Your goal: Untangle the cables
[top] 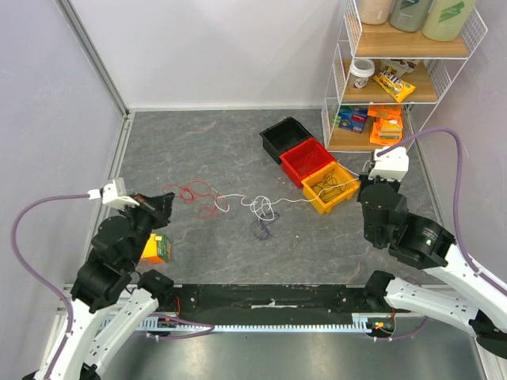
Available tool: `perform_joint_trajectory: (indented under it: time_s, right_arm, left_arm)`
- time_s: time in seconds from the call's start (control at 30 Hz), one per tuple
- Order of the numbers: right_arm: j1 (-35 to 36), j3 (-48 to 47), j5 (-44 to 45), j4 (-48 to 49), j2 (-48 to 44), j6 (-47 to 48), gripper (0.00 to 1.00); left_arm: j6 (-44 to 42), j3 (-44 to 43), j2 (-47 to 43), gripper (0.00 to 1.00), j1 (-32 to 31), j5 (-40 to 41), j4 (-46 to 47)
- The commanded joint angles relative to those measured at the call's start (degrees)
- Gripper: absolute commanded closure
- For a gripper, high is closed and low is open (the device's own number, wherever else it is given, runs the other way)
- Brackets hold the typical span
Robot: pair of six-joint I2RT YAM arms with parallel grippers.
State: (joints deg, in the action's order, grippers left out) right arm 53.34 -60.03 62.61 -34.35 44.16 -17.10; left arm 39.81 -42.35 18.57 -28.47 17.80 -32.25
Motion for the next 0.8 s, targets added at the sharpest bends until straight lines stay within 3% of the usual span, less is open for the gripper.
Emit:
perform_joint_trajectory:
  time_s: [0.0, 0.17, 0.33, 0.47, 0.53, 0.6, 0.7, 0.77]
  right_arm:
    - [-0.3, -2.0, 9.0, -3.7, -4.1, -5.7, 1.00]
    - [-0.3, 4.2, -12.7, 6.5, -5.8, -0.5, 1.00]
    - [-0.3, 8.2, -32.1, 11.1, 1.9, 1.6, 1.00]
    - [-0.4, 11.6, -29.6, 9.5, 11.3, -3.3, 1.00]
    - [-0.6, 13.4, -33.1, 10.1, 14.2, -5.4, 1.00]
    - [-0.6, 14.9, -40.7, 12.9, 16.5, -7.2, 1.00]
    - [-0.5, 17.8, -60.6, 21.8, 18.6, -7.2, 1.00]
    - [-0.4, 18.4, -66.8, 25.8, 20.3, -8.6, 1.00]
  left_arm:
    - [-8.5, -9.4, -0.5, 0.98, 0.3, 10.5, -3.9]
    - [-9.6, -13.5, 2.8, 0.98, 0.2, 4.0, -2.3]
    - [-9.7, -14.7, 5.4, 0.98, 0.2, 2.8, -1.2]
    - [-11.2, -18.9, 4.2, 0.98, 0.3, 6.8, -0.2]
    - [-12.5, -22.4, 4.3, 0.98, 0.2, 7.2, 0.9]
    - [-12.3, -25.6, 5.4, 0.98, 0.1, 5.2, 1.5]
    - [-9.9, -27.4, 8.2, 0.98, 0.1, -1.2, 2.4]
    - [-7.9, -27.1, 10.5, 0.98, 0.2, -4.5, 2.5]
